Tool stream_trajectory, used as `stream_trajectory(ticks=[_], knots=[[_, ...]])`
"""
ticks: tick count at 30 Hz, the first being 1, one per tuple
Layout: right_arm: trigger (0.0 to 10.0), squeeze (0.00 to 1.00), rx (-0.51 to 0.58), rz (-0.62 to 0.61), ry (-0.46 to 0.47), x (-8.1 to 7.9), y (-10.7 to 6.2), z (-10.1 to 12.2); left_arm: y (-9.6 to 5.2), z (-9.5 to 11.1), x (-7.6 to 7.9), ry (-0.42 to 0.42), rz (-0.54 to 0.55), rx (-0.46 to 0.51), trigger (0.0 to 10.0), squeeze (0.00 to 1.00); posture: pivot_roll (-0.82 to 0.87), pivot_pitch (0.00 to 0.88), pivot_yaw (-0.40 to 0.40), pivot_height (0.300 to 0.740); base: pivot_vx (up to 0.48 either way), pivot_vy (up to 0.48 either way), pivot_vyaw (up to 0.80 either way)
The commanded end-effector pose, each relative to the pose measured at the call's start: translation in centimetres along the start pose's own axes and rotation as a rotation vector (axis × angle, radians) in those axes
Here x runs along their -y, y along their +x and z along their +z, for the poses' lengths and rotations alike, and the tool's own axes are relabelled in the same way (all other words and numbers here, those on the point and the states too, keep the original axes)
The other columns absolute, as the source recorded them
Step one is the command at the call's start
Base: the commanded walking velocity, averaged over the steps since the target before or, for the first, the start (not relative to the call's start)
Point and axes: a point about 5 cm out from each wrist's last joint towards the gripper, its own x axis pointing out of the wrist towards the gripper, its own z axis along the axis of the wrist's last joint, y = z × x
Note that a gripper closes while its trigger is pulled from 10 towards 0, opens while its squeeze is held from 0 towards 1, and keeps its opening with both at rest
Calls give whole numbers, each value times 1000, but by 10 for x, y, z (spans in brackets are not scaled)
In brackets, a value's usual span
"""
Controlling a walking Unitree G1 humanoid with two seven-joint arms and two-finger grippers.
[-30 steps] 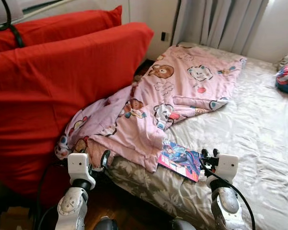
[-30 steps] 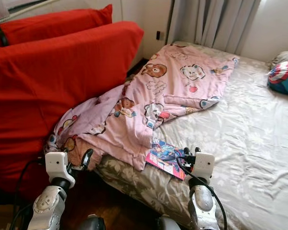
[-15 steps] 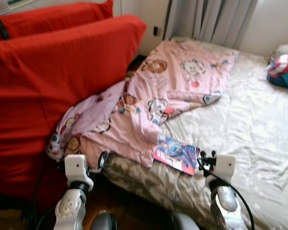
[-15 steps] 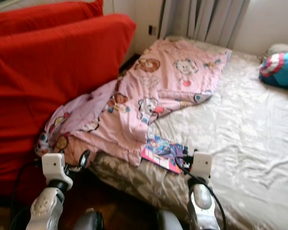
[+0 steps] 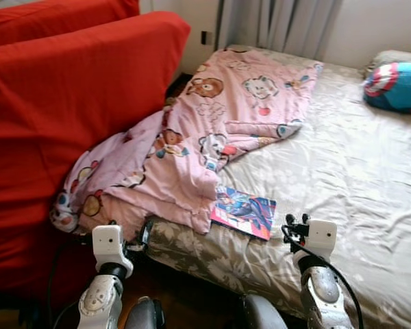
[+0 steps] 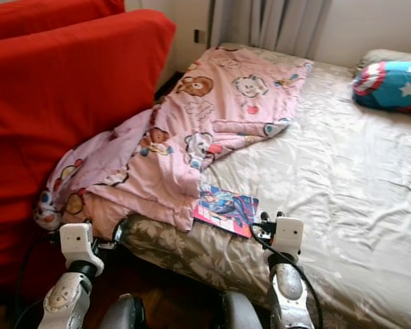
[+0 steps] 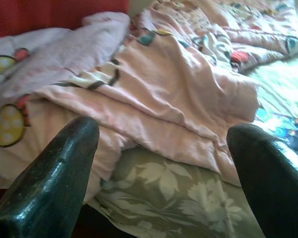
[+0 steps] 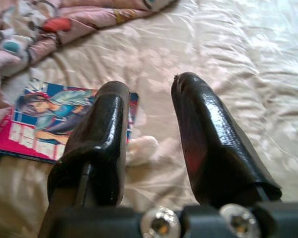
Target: Clean up the room
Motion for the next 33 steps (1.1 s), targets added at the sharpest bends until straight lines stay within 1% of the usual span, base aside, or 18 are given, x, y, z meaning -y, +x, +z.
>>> stream_trajectory(ticks=[1, 6, 13, 19, 21, 23, 33], knots=[[10000, 0, -22, -7, -1, 3, -2, -4, -2, 0, 2, -6, -8, -1, 10000, 0, -71, 143, -56, 623, 0, 0, 0], [10000, 0, -43, -8, -3, 3, -1, -6, -3, -1, 3, -7, -11, -5, 10000, 0, -71, 146, -54, 623, 0, 0, 0], [10000, 0, -30, -4, -13, 3, -1, -5, -3, -1, 4, -8, -14, -11, 10000, 0, -70, 149, -51, 623, 0, 0, 0], [10000, 0, -65, 15, -26, -2, 0, -9, -4, -2, 4, -9, -14, -17, 10000, 0, -70, 152, -50, 623, 0, 0, 0], [10000, 0, -53, 20, -25, -3, 0, -7, -4, -2, 4, -9, -14, -17, 10000, 0, -70, 152, -49, 613, 0, 0, 0], [10000, 0, -32, 23, -17, -4, 0, -5, -4, -2, 4, -8, -15, -17, 10000, 0, -68, 153, -50, 613, 0, 0, 0], [10000, 0, -33, 37, -16, -6, 2, -5, -4, -2, 7, -14, -18, -17, 10000, 0, -66, 156, -51, 613, 0, 0, 0]])
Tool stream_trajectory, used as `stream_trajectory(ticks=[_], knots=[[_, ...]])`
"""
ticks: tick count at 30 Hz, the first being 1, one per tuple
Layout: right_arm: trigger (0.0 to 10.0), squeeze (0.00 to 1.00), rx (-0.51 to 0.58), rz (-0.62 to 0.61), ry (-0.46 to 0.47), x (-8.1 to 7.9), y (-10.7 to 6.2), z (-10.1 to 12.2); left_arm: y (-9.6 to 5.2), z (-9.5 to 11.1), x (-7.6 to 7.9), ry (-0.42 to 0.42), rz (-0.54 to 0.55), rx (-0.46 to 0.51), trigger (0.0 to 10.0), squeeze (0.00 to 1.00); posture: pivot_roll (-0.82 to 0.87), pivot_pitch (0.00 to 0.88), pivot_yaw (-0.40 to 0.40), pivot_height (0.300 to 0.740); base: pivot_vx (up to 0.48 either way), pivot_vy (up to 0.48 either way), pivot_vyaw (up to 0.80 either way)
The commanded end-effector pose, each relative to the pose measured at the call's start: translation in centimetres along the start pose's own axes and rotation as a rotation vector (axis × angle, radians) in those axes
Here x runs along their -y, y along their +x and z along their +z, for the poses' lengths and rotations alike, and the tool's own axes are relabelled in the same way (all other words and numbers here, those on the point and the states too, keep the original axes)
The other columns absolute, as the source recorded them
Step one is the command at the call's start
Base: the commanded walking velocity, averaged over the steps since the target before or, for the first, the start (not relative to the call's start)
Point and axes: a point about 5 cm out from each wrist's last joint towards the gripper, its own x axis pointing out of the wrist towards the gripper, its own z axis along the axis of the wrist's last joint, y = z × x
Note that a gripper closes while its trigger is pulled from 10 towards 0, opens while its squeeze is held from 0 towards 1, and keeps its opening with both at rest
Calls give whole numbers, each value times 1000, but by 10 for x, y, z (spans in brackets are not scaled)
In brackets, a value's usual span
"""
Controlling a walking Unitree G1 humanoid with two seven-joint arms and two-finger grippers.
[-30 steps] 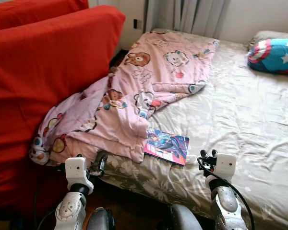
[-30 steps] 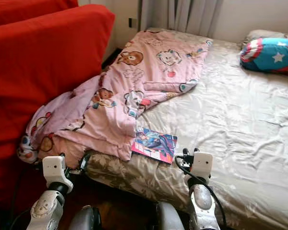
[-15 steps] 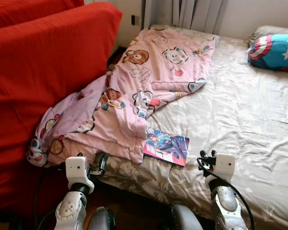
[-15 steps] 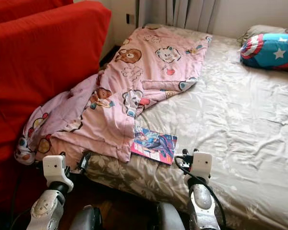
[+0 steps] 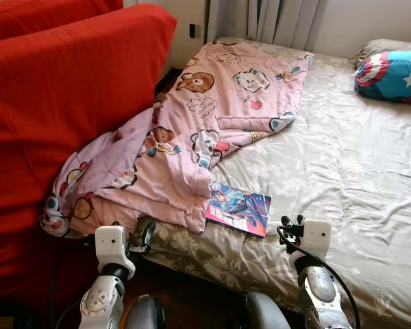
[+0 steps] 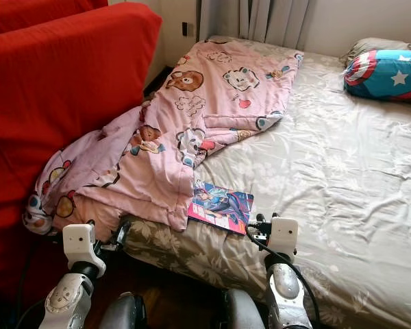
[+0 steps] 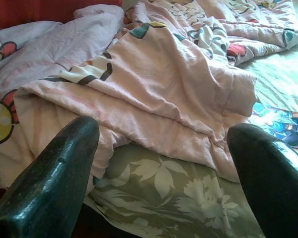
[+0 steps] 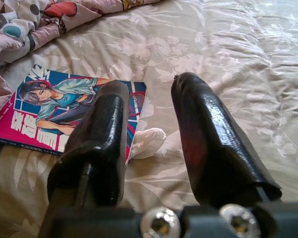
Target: Clean up the room
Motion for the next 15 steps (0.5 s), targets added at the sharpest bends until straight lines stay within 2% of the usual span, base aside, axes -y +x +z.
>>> stream_trajectory(ticks=[1, 6, 15], knots=[[10000, 0, -6, 3, -2, 0, -1, -2, -2, -2, 2, -10, -2, -10, 10000, 0, -67, 156, -51, 613, 0, 0, 0], [10000, 0, -35, 13, -5, -1, 0, -5, -3, -2, 2, -9, -2, -12, 10000, 0, -68, 158, -51, 608, 0, 0, 0], [10000, 0, -24, 16, -2, 0, -1, -7, -2, -2, 3, -9, -8, -15, 10000, 0, -68, 158, -48, 604, 0, 0, 0]])
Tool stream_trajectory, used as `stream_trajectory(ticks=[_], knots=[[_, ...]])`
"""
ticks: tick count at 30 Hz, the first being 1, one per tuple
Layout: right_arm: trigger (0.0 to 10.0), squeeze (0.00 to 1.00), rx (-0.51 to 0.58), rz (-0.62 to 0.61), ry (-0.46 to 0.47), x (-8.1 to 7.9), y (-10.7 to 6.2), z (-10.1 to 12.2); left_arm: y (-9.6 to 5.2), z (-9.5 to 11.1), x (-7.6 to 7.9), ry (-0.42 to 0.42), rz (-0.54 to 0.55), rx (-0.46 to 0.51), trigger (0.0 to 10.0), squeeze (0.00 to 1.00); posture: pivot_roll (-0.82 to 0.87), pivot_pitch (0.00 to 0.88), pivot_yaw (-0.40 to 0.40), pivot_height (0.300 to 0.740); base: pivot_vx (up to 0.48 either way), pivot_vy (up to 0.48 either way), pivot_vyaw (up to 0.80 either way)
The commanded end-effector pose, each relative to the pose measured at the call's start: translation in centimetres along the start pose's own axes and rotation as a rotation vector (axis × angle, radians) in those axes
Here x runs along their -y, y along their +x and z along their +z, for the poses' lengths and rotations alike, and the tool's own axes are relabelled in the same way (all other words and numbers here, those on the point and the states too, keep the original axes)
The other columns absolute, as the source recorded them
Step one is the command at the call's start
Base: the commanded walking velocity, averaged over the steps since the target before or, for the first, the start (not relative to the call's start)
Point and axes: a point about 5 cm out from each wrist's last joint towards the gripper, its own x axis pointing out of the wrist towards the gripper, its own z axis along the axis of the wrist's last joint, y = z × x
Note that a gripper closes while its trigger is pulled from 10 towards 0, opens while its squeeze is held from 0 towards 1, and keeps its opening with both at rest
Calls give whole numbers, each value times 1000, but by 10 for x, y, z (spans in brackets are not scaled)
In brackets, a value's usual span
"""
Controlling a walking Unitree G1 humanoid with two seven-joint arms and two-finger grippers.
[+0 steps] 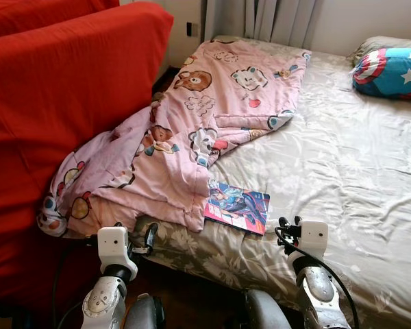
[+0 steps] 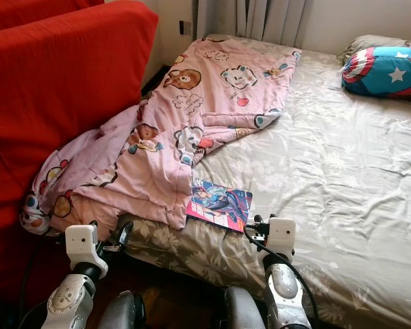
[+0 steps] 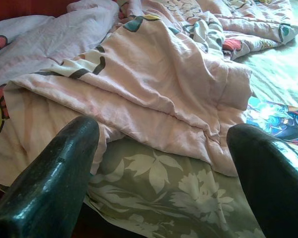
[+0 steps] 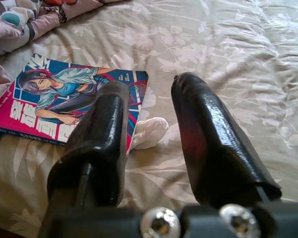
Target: Clean up the room
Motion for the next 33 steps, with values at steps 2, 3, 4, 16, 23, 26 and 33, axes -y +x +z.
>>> stream_trajectory(ticks=[2, 3, 4, 16, 23, 26, 33], knots=[[10000, 0, -13, 1, 0, 1, -1, -3, -1, 0, 1, -4, -3, -9, 10000, 0, -66, 159, -47, 604, 0, 0, 0], [10000, 0, -13, 2, 1, 1, -1, -3, -1, 0, 1, -5, -4, -9, 10000, 0, -66, 159, -47, 604, 0, 0, 0], [10000, 0, -13, 2, 1, 1, -1, -3, -1, 0, 1, -5, -4, -9, 10000, 0, -66, 159, -47, 604, 0, 0, 0], [10000, 0, -29, 21, 5, -3, 0, -6, -1, 0, 2, -12, -15, -11, 10000, 0, -63, 161, -43, 604, 0, 0, 0], [10000, 0, -32, 29, 12, -4, 0, -6, 0, 1, 4, -15, -28, -8, 10000, 0, -62, 162, -41, 604, 148, 0, 0], [10000, 0, -36, 33, 15, -4, 0, -7, 0, 1, 5, -17, -33, -8, 10000, 0, -62, 163, -40, 604, 293, 0, 0], [10000, 0, -43, 44, 24, -5, 1, -7, 1, 2, 6, -21, -38, -5, 10000, 0, -57, 167, -41, 604, 327, 0, 0]])
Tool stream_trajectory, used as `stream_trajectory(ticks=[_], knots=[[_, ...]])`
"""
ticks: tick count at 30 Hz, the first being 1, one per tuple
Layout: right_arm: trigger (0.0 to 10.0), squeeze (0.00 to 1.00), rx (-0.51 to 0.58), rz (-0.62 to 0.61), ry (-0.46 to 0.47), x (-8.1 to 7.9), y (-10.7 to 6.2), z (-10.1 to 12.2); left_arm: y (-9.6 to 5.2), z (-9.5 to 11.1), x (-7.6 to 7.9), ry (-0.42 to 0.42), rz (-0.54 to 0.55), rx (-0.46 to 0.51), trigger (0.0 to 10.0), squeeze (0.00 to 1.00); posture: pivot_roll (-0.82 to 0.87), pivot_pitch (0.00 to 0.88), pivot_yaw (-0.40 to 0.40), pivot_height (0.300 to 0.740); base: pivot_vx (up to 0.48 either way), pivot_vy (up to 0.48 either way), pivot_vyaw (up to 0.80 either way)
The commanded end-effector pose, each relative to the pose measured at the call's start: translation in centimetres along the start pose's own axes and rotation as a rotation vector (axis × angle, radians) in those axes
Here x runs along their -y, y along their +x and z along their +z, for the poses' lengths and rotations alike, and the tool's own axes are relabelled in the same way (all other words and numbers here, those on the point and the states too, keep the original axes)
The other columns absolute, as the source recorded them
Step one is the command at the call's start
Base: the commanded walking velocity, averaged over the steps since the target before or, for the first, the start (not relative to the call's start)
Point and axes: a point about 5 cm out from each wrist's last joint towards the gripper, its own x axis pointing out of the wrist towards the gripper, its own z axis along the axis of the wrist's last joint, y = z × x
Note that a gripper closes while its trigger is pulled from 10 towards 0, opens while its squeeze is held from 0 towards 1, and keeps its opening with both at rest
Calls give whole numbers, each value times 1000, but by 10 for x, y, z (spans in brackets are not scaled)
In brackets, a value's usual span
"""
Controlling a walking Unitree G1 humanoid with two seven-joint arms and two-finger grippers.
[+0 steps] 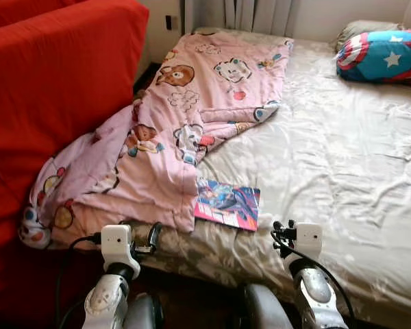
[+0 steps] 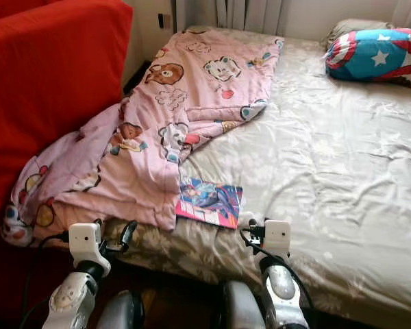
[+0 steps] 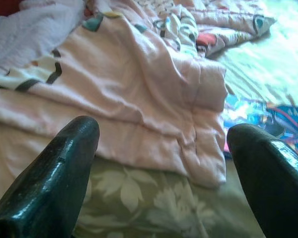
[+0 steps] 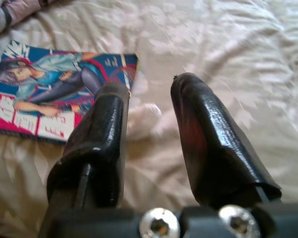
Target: Clean up the room
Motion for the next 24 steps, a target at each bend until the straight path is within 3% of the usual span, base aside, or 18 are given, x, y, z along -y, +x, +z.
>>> stream_trajectory(ticks=[1, 13, 23, 24], knots=[[10000, 0, -3, 5, 13, -3, 0, -1, -2, -3, -2, -14, 5, -17, 10000, 0, -57, 167, -41, 604, 345, 0, 0], [10000, 0, -49, -35, 67, 5, 4, -3, -2, -1, 0, -14, -5, -13, 10000, 0, -53, 164, -35, 604, 348, 0, 0], [10000, 0, -121, -114, 175, 10, 18, 3, -3, 3, 1, -10, -17, -4, 10000, 0, -32, 156, -25, 604, 0, 0, 0], [10000, 1000, -119, -114, 189, 10, 19, 5, -3, 3, 1, -10, -18, -5, 10000, 0, -32, 156, -25, 604, 0, 0, 0]])
